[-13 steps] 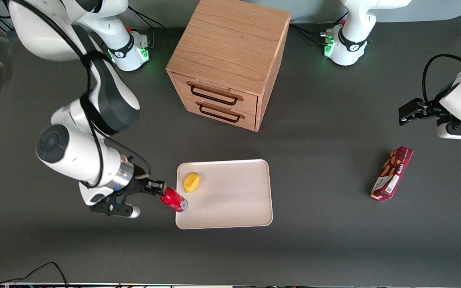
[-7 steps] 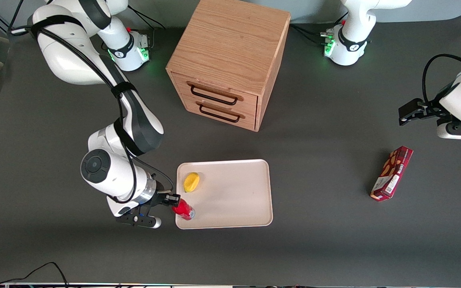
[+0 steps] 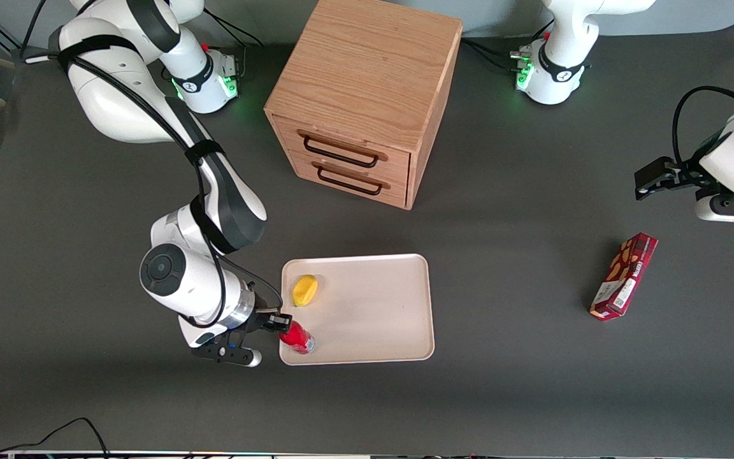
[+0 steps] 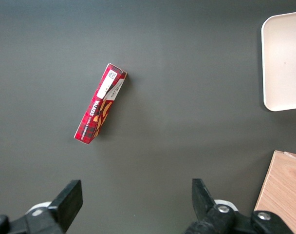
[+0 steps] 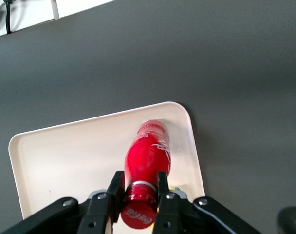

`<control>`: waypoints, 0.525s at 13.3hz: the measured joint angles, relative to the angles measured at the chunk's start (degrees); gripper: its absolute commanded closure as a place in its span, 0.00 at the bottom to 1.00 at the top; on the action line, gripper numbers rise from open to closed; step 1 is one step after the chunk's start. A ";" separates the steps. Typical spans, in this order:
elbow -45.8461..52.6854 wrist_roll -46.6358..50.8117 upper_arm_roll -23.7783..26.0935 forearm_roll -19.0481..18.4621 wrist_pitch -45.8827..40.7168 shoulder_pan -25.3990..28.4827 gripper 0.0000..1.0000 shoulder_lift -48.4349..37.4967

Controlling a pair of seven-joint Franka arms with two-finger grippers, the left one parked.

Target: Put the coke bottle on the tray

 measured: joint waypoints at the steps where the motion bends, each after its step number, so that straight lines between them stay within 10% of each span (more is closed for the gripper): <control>1: 0.09 0.03 -0.01 0.00 0.51 0.00 0.00 -0.06; 7: 2.27 0.05 -0.45 -0.08 -6.08 -0.33 0.00 -8.49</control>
